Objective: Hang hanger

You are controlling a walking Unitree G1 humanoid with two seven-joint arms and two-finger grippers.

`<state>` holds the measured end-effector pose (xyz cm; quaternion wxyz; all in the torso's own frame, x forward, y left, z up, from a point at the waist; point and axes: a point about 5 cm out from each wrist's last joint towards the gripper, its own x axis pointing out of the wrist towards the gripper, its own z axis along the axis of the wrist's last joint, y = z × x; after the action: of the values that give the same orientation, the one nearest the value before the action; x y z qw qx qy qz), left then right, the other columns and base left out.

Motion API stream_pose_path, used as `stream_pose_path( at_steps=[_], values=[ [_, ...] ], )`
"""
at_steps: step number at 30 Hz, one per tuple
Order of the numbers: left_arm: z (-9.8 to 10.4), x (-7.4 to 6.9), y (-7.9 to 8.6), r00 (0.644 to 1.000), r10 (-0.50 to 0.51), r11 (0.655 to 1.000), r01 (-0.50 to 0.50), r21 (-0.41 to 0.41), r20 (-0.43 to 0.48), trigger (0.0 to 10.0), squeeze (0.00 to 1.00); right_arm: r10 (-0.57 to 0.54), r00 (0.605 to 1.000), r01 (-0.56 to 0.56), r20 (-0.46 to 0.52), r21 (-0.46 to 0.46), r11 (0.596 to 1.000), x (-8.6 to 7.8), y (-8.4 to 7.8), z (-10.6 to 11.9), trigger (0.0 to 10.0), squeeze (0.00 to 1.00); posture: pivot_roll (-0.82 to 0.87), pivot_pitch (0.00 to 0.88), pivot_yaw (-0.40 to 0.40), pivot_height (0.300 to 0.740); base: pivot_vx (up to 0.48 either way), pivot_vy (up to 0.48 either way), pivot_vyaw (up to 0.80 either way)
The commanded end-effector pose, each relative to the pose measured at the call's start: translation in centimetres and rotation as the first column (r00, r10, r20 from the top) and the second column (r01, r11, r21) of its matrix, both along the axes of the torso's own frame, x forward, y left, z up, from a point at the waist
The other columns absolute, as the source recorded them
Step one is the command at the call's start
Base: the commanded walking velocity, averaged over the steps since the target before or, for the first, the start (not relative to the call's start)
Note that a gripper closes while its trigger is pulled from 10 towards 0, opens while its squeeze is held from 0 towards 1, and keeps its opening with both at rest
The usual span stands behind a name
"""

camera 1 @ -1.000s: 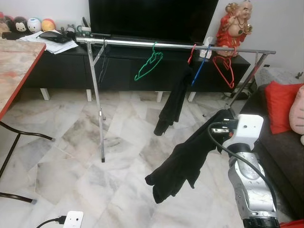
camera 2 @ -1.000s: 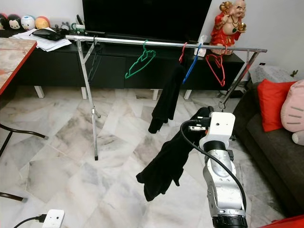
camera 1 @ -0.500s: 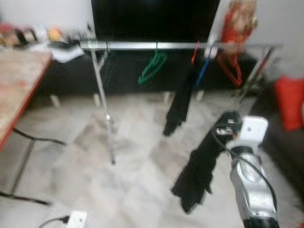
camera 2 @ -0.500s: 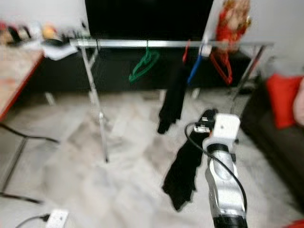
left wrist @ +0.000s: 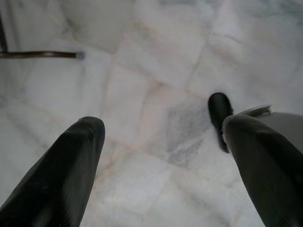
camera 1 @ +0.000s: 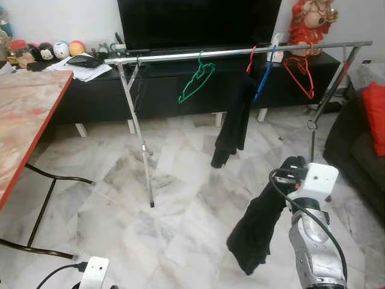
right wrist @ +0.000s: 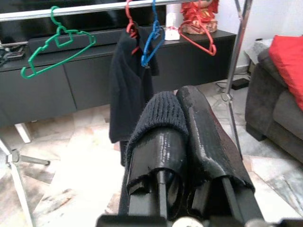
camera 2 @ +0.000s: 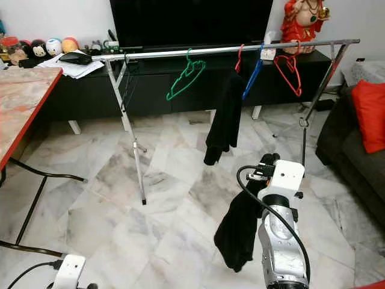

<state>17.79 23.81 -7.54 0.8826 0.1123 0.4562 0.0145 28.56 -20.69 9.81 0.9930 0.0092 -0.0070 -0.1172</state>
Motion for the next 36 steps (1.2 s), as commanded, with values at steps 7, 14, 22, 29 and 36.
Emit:
stream_pose_path(
  at_steps=[7, 14, 22, 29, 36],
  values=[
    [-0.5, -0.3, -1.1, 1.000, 0.001, 1.000, -0.002, -0.028, -0.022, 10.0, 0.00, 0.000, 0.999, 0.000, 0.045, -0.005, 1.000, 0.1, -0.1, 0.8, 10.0, 0.00, -0.06, 0.000, 0.009, 0.740, 0.000, 0.000, 0.00],
    [-0.9, -1.2, -1.4, 0.999, 0.008, 0.999, -0.010, -0.038, -0.041, 10.0, 0.00, 0.003, 1.000, -0.002, 0.030, -0.003, 1.000, -0.2, 0.0, 0.4, 10.0, 0.00, -0.06, 0.000, 0.001, 0.740, 0.276, 0.000, 0.00],
    [-1.0, -1.3, -1.3, 0.999, 0.019, 0.999, -0.020, -0.042, -0.045, 10.0, 0.00, 0.024, 0.999, -0.023, 0.028, -0.013, 1.000, 0.2, 0.3, 0.6, 10.0, 0.00, -0.08, 0.000, -0.003, 0.740, 0.305, 0.000, 0.00],
    [-1.1, -1.3, -1.9, 0.999, 0.026, 0.998, -0.029, -0.054, -0.045, 10.0, 0.00, 0.028, 0.999, -0.028, 0.018, -0.031, 0.999, 0.2, -0.2, 0.8, 10.0, 0.00, -0.09, 0.000, -0.015, 0.740, 0.311, 0.000, 0.00],
    [-1.2, -1.3, -2.2, 0.998, 0.029, 0.998, -0.031, -0.061, -0.049, 10.0, 0.00, 0.038, 0.999, -0.038, 0.000, -0.042, 0.998, 0.3, -0.3, 0.6, 10.0, 0.00, -0.10, 0.000, -0.021, 0.740, 0.310, 0.000, 0.00]
  ],
)
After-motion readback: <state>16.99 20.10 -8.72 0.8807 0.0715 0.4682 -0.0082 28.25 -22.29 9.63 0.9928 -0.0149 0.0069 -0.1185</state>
